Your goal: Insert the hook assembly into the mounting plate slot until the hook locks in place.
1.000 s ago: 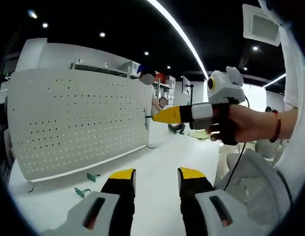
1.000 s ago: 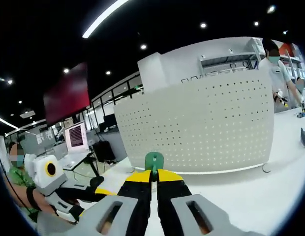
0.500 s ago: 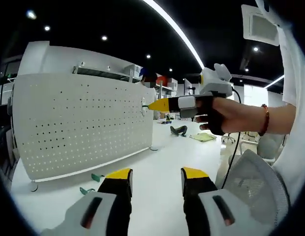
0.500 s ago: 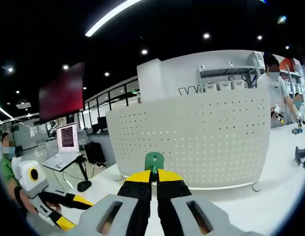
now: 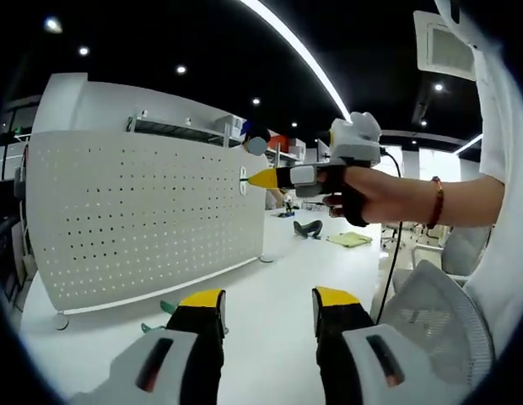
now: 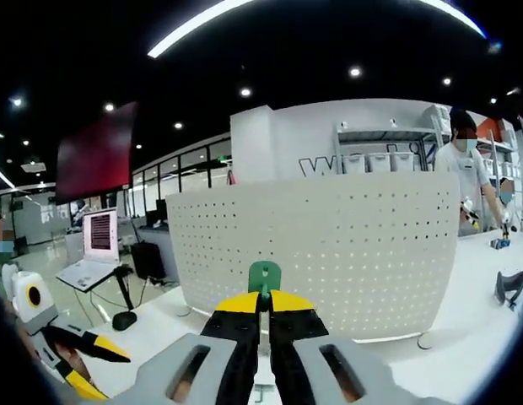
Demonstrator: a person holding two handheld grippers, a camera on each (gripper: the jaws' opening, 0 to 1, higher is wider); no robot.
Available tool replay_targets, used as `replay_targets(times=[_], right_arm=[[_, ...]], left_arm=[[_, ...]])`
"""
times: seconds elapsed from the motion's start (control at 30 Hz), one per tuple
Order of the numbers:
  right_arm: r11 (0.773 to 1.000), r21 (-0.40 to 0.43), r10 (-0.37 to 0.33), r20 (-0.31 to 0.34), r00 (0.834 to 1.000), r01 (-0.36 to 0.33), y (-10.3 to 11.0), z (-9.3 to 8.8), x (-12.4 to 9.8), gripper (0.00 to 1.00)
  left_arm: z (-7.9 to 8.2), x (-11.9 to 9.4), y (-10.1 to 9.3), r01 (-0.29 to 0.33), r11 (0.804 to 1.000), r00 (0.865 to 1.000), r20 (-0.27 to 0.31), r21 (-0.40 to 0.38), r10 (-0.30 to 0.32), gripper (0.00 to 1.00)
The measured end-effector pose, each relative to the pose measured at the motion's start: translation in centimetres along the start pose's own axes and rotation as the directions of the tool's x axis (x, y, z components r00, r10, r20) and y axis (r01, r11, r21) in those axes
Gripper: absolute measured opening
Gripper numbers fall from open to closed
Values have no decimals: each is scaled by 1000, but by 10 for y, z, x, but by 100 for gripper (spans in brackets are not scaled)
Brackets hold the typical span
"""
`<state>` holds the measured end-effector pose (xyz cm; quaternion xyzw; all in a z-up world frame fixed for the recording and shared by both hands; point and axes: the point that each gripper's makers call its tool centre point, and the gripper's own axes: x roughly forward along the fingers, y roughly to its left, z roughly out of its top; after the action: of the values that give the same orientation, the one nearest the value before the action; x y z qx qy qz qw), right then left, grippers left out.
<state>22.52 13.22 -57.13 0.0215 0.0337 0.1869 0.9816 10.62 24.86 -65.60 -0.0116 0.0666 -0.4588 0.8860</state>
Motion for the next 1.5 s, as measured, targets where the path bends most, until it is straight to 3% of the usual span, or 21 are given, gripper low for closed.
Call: replay_targets(times=[0.33, 0.7, 1.5], right_arm=[[999, -29, -43, 14, 999, 44, -15, 11, 13, 1], [996, -50, -76, 32, 997, 77, -24, 23, 30, 1], [988, -55, -136, 76, 988, 141, -52, 53, 56, 1]], left_arm=[[4, -4, 10, -43, 999, 999, 3, 12, 43, 63], [0, -9, 16, -83, 997, 997, 5, -5, 83, 71], [-6, -15, 23, -109, 994, 994, -19, -8, 109, 73]])
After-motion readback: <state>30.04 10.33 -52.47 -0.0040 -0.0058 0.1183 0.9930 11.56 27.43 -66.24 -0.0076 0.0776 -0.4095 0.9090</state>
